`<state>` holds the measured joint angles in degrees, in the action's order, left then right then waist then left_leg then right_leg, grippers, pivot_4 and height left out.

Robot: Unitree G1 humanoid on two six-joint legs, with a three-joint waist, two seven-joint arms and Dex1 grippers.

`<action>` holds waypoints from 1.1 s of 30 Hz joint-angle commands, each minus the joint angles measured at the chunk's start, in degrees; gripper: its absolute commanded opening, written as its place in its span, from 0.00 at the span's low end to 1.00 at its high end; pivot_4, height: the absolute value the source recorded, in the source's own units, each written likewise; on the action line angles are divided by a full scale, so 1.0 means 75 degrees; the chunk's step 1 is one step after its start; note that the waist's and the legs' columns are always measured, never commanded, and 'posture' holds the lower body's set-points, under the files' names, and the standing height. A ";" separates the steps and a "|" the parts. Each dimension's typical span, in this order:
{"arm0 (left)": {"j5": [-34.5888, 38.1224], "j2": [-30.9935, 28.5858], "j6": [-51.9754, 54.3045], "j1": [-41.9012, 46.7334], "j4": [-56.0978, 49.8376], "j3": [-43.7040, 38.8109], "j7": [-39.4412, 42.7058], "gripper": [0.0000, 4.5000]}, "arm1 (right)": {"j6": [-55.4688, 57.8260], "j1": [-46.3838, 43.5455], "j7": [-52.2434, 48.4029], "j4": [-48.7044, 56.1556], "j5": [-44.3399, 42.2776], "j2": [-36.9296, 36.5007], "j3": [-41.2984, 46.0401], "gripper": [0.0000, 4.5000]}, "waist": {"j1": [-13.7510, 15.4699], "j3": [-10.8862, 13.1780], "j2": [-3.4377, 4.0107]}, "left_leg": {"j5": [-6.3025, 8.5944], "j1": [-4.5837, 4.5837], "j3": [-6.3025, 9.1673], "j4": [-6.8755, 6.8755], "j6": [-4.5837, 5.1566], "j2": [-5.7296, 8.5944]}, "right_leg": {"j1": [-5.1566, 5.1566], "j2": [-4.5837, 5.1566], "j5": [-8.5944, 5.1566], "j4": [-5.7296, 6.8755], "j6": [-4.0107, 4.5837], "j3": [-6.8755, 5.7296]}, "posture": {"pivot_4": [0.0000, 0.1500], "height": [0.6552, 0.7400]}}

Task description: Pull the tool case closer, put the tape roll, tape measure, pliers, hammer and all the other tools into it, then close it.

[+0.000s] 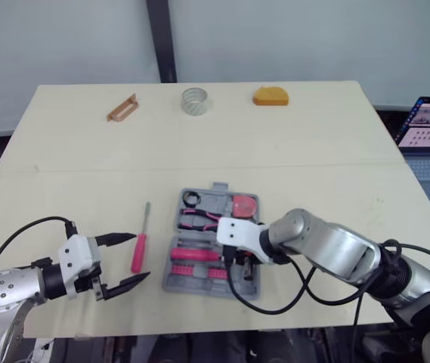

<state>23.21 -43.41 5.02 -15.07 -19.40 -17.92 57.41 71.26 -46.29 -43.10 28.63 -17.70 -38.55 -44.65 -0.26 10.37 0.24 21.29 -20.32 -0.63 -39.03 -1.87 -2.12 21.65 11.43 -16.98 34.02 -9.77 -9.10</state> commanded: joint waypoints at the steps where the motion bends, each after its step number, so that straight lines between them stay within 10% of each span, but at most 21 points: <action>1: -0.0018 -0.0033 -0.0021 0.0041 -0.0019 -0.0016 -0.0040 1.00 | -0.0202 -0.0005 0.0003 0.0003 0.0137 0.0081 0.0023 0.01 | 0.0001 0.0000 0.0000 | 0.0000 0.0000 0.0000 0.0000 0.0000 0.0000 | 0.0000 0.0000 0.0000 0.0000 0.0000 0.0000 | 1.00 1.00; 33: -0.0118 -0.0036 -0.0096 0.0195 0.0184 0.0029 0.0008 1.00 | -0.0651 0.0330 -0.0089 -0.0347 0.0571 0.0145 -0.0147 0.01 | -0.0001 0.0000 0.0000 | 0.0000 0.0000 0.0000 -0.0001 0.0000 0.0000 | 0.0000 0.0000 0.0000 0.0001 0.0000 0.0000 | 1.00 1.00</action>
<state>22.25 -43.40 5.04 -13.83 -17.48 -17.66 57.23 66.58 -44.03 -43.17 24.49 -14.00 -37.07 -46.92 -0.26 10.36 0.24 21.29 -20.31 -0.63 -39.04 -1.87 -2.12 21.65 11.43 -16.98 34.02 -9.78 -9.10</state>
